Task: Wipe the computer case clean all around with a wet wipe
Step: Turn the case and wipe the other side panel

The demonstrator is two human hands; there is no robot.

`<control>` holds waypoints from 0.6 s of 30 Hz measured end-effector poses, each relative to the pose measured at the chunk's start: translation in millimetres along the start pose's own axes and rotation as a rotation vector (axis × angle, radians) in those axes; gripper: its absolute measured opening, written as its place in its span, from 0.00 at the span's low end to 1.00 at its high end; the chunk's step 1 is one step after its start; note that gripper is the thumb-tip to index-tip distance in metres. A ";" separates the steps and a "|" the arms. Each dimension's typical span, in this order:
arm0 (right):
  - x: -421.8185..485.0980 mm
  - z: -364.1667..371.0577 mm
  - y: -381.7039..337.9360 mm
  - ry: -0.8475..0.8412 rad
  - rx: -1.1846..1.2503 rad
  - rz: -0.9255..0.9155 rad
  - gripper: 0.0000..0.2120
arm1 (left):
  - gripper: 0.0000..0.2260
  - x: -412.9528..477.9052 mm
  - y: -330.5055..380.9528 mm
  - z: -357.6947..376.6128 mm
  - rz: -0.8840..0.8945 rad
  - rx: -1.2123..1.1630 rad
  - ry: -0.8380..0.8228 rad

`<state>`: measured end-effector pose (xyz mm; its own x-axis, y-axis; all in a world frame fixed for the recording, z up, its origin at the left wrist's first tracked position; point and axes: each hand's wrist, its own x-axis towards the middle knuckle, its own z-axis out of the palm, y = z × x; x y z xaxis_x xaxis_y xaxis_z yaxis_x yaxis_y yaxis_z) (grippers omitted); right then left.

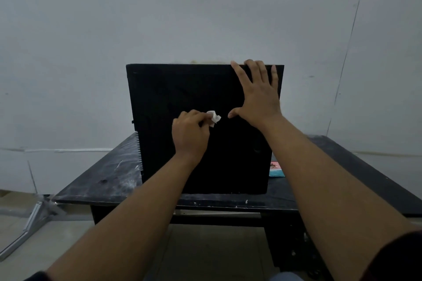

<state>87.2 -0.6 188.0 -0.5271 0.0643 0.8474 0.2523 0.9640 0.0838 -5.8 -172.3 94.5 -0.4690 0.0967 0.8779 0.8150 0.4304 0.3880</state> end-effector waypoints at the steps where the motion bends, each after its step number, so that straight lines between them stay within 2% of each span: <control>1: -4.6 0.3 -3.6 0.026 -0.015 0.021 0.64 | 0.06 -2.6 1.2 0.9 -0.007 -0.029 -0.005; 2: -11.8 2.0 -7.3 0.068 -0.016 0.039 0.59 | 0.06 -4.0 2.1 2.3 -0.012 -0.061 -0.009; 4: -32.1 10.8 -17.1 0.150 0.069 0.015 0.43 | 0.06 -5.0 2.2 3.8 -0.038 -0.118 0.001; 8: -62.6 40.3 -32.2 0.112 0.302 -0.128 0.09 | 0.07 -11.6 0.4 5.2 -0.019 -0.133 0.023; 9: -63.8 45.0 -34.4 0.116 0.318 -0.138 0.07 | 0.08 -15.0 0.3 5.2 -0.017 -0.142 0.017; 11: -61.1 49.6 -37.9 0.148 0.342 -0.120 0.14 | 0.09 -20.5 -1.2 5.6 -0.021 -0.178 0.005; 13: -58.6 50.1 -40.6 0.186 0.322 -0.119 0.17 | 0.10 -23.1 -4.9 5.5 -0.004 -0.192 -0.015; 18: -60.1 57.0 -43.3 0.169 0.324 -0.109 0.11 | 0.11 -16.6 -18.1 -3.2 0.163 -0.099 -0.070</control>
<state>61.7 -31.6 103.6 -0.3890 -0.0607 0.9192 -0.0817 0.9962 0.0312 -11.6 -184.5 73.9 -0.3475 0.2219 0.9111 0.9101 0.3136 0.2707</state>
